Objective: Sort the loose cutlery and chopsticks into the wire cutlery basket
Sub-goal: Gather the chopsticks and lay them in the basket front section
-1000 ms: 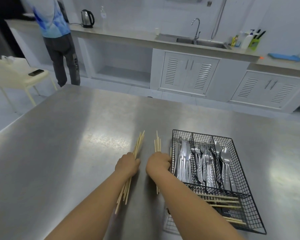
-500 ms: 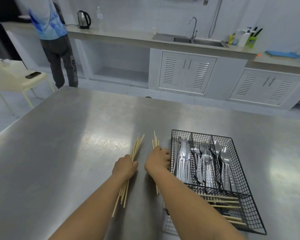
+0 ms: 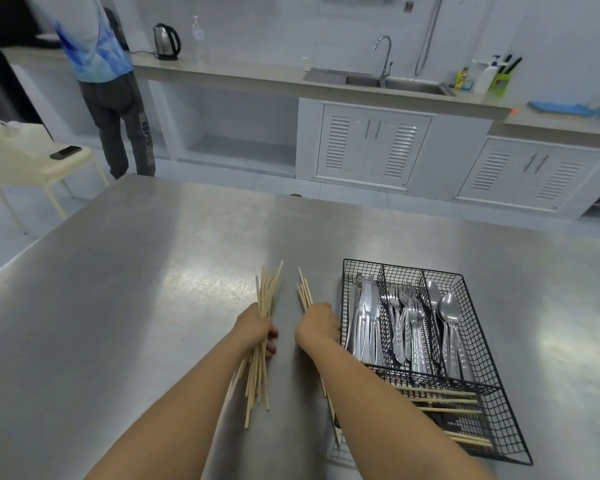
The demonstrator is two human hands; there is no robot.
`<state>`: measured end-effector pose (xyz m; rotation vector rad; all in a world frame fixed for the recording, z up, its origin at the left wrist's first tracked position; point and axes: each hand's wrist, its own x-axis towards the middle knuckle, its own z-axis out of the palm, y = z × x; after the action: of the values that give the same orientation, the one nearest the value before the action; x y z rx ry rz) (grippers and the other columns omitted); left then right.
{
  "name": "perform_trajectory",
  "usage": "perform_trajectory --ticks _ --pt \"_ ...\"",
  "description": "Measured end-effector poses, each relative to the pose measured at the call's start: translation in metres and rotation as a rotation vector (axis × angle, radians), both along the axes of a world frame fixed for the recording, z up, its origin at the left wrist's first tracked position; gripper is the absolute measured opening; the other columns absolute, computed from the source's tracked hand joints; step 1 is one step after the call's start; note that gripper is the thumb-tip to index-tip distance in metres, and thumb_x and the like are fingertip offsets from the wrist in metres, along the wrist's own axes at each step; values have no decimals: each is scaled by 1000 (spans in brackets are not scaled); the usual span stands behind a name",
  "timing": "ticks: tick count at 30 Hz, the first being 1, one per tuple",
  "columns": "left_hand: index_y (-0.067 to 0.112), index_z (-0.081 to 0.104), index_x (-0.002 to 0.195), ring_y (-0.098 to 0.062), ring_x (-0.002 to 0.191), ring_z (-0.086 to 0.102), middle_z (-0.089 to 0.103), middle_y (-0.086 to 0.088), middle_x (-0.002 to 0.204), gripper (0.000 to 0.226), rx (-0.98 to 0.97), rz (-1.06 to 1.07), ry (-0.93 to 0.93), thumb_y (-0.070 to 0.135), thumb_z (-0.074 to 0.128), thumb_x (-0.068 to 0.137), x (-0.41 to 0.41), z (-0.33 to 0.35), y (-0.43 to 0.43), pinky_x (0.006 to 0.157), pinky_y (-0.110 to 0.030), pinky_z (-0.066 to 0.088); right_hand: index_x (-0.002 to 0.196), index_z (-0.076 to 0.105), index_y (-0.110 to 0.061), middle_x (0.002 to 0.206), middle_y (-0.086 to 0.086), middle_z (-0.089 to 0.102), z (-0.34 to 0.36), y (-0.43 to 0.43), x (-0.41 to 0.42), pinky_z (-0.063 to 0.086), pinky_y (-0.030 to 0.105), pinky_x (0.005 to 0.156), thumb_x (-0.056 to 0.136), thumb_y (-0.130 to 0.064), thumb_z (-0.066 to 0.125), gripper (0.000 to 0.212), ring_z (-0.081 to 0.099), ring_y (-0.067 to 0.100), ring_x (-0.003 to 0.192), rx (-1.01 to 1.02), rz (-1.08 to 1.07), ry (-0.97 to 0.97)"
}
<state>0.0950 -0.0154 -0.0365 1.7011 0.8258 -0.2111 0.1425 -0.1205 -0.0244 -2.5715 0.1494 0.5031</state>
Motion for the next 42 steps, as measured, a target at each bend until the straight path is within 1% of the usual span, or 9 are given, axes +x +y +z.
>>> perform_trajectory --ticks 6,18,22,25,29,31,36,39,42 --pt "-2 55 104 -33 66 63 62 -22 75 24 -180 -3 27 13 40 95 1 7 -11 65 -40 57 114 63 -5 114 10 64 -3 -5 -1 45 26 70 91 -5 56 24 63 25 106 -82 99 -8" --pt "8 50 95 -35 75 66 65 -25 98 15 -140 67 -66 15 38 100 2 12 -15 77 -54 59 109 61 -5 99 8 62 -3 -7 -4 43 23 64 93 -7 54 18 56 19 81 -33 71 -50" --pt "12 44 111 -30 64 63 63 -19 102 16 -54 38 -125 11 35 97 3 16 -15 53 -36 55 106 64 -3 102 12 67 -6 -9 -4 53 28 67 85 -13 62 24 67 27 91 108 47 22" --pt "8 43 106 -22 58 51 55 -13 88 14 105 49 -189 11 33 96 6 16 -13 53 -29 46 112 60 8 103 21 68 -2 -11 2 48 20 39 92 -9 48 29 66 19 56 290 -37 96" --pt "7 41 92 -24 66 44 44 -2 71 16 305 163 -330 21 39 99 11 28 -18 54 -30 37 106 50 -7 61 11 53 5 -16 9 28 15 33 96 -15 35 20 41 16 38 676 -137 167" --pt "7 41 82 -21 58 42 42 0 63 28 360 244 -448 30 47 97 12 39 -24 51 -29 35 92 51 -13 55 4 43 15 -16 12 26 15 35 95 -28 45 16 35 13 38 830 -123 111" --pt "9 39 73 -8 42 37 34 2 53 35 448 346 -737 32 44 99 22 63 -38 43 -16 32 51 29 -23 55 9 32 43 -9 19 27 31 49 72 -60 60 53 33 21 51 975 -112 -204" --pt "12 40 76 -8 42 38 34 3 52 30 485 341 -803 30 42 99 25 67 -42 44 -18 34 50 25 -22 49 2 24 59 -10 18 23 26 45 85 -47 59 56 28 17 46 1013 -57 -385" --pt "19 39 75 -29 50 47 39 1 55 27 465 365 -770 32 42 99 22 60 -43 54 -44 51 48 26 -16 45 -1 24 59 -13 16 20 22 42 92 -35 58 57 23 7 42 967 17 -578"
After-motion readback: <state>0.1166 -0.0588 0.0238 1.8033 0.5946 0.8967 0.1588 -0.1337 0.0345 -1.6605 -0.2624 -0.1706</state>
